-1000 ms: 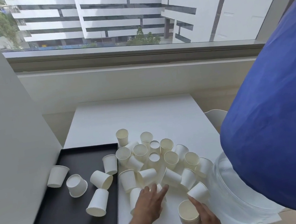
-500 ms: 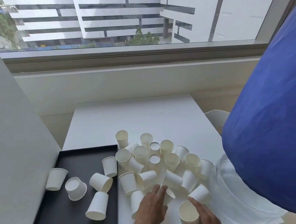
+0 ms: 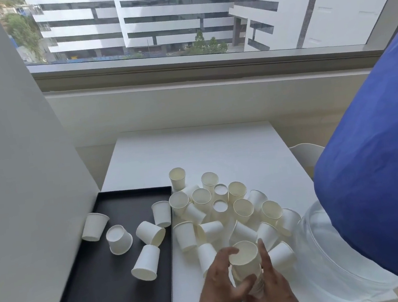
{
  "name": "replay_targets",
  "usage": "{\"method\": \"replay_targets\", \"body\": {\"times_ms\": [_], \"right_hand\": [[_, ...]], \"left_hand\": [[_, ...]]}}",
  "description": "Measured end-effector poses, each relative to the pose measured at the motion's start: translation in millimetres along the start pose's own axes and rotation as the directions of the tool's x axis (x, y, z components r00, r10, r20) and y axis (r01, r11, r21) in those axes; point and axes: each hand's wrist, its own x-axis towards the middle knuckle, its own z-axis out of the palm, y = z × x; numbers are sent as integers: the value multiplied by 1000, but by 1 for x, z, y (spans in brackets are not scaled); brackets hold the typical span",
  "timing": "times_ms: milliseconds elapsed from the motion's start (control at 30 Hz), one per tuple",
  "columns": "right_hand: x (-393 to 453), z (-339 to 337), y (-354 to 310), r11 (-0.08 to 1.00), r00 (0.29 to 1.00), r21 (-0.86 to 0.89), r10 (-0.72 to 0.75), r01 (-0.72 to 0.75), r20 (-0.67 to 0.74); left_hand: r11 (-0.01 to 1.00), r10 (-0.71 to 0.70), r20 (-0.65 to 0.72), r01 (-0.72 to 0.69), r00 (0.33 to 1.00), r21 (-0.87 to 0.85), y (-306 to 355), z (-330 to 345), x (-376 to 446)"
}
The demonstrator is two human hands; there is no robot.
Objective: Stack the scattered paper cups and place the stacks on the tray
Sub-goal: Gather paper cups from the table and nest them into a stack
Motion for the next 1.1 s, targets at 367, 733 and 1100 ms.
{"method": "replay_targets", "body": {"times_ms": [367,733,1100], "right_hand": [[-6,2,-4,997,989,0,-74,74,-128],[-8,-17,11,997,979,22,76,-73,-191],[-5,-16,16,993,977,30,117,-113,-180]], "left_hand": [[927,88,188,-149,978,343,-22,-41,3],[424,-211,515,-397,831,814,-34,-28,48],[373,-156,566,-482,809,792,-32,-22,49]]}}
